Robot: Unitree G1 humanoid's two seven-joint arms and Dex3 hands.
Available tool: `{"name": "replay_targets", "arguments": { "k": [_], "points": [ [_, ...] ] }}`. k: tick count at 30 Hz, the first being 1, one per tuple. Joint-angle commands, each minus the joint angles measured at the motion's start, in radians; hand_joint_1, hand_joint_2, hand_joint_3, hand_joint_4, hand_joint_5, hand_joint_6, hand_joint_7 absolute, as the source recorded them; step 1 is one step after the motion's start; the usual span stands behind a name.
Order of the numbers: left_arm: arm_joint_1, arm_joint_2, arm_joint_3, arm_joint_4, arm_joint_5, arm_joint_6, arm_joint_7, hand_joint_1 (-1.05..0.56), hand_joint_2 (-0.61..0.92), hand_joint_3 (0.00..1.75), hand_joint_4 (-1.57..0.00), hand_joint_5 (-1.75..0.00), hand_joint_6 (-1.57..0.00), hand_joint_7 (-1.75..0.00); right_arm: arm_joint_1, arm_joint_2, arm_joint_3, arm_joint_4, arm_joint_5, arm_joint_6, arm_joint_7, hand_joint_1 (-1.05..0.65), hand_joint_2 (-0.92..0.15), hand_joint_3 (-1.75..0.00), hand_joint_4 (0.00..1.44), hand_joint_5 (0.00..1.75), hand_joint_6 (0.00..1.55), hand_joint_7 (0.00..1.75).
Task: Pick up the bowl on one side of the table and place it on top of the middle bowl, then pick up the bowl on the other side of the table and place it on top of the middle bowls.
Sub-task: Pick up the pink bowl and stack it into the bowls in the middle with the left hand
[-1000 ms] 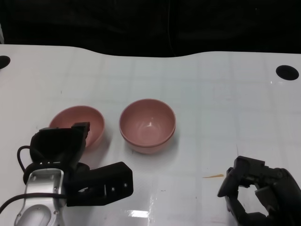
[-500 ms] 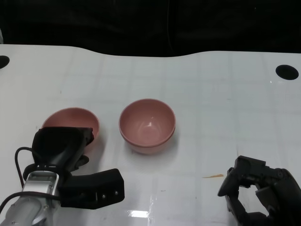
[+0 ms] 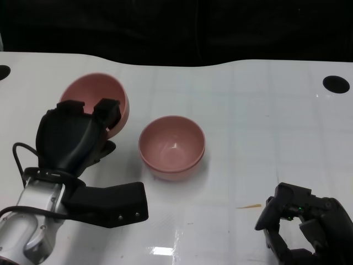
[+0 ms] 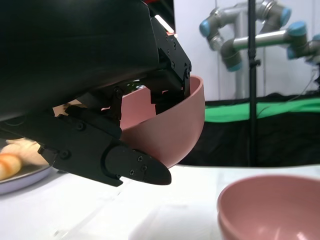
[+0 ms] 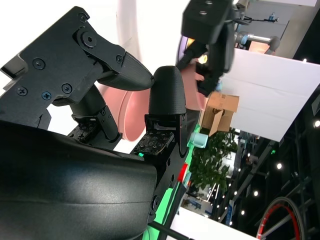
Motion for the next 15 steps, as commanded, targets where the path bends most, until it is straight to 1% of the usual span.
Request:
{"name": "replay_targets", "arguments": {
  "k": [1,3,5,7,9,10,11,15],
  "points": [
    [-0.02,0.054,0.015,-0.046,-0.046,-0.103,-0.025,-0.19,0.61,0.76,-0.87,-1.75,-0.64,-1.75,0.001,0.001,-0.011,0.001,0.0,0.001,-0.002,-0.19,-0.42,-1.25,0.87,1.74,0.85,1.42],
    [-0.034,0.068,0.014,-0.042,-0.063,-0.173,-0.012,-0.21,0.59,0.88,-0.88,-1.75,-0.67,-1.75,0.003,0.0,-0.011,-0.003,0.001,0.008,-0.002,-0.19,-0.42,-1.25,0.88,1.74,0.85,1.42],
    [-0.048,0.073,0.015,-0.033,-0.083,-0.233,-0.012,-0.21,0.58,0.91,-0.89,-1.75,-0.68,-1.75,0.004,0.0,-0.011,-0.003,0.001,0.007,-0.001,-0.19,-0.42,-1.25,0.88,1.73,0.85,1.42],
    [-0.064,0.075,0.013,-0.024,-0.108,-0.291,-0.024,-0.24,0.6,0.95,-0.9,-1.75,-0.69,-1.75,0.002,-0.001,-0.011,0.001,-0.001,0.001,0.0,-0.18,-0.42,-1.26,0.88,1.73,0.85,1.42],
    [-0.084,0.077,0.007,-0.006,-0.121,-0.343,-0.038,-0.25,0.6,0.96,-0.9,-1.75,-0.7,-1.75,0.001,-0.001,-0.011,0.003,0.0,-0.001,0.002,-0.18,-0.42,-1.26,0.88,1.73,0.85,1.42],
    [-0.095,0.078,0.002,0.004,-0.125,-0.371,-0.047,-0.27,0.61,0.9,-0.89,-1.75,-0.69,-1.75,0.001,-0.001,-0.011,0.004,0.002,-0.001,0.004,-0.18,-0.42,-1.26,0.88,1.73,0.84,1.42],
    [-0.103,0.079,-0.001,0.013,-0.128,-0.391,-0.052,-0.27,0.61,0.88,-0.88,-1.75,-0.69,-1.75,0.001,-0.001,-0.011,0.004,0.003,0.0,0.005,-0.18,-0.42,-1.26,0.88,1.73,0.84,1.42],
    [-0.151,0.066,-0.025,0.097,-0.146,-0.5,-0.08,-0.27,0.63,0.86,-0.88,-1.75,-0.69,-1.75,0.001,0.0,-0.011,0.004,0.001,-0.005,0.007,-0.18,-0.42,-1.26,0.88,1.74,0.84,1.42]
  ]
}}
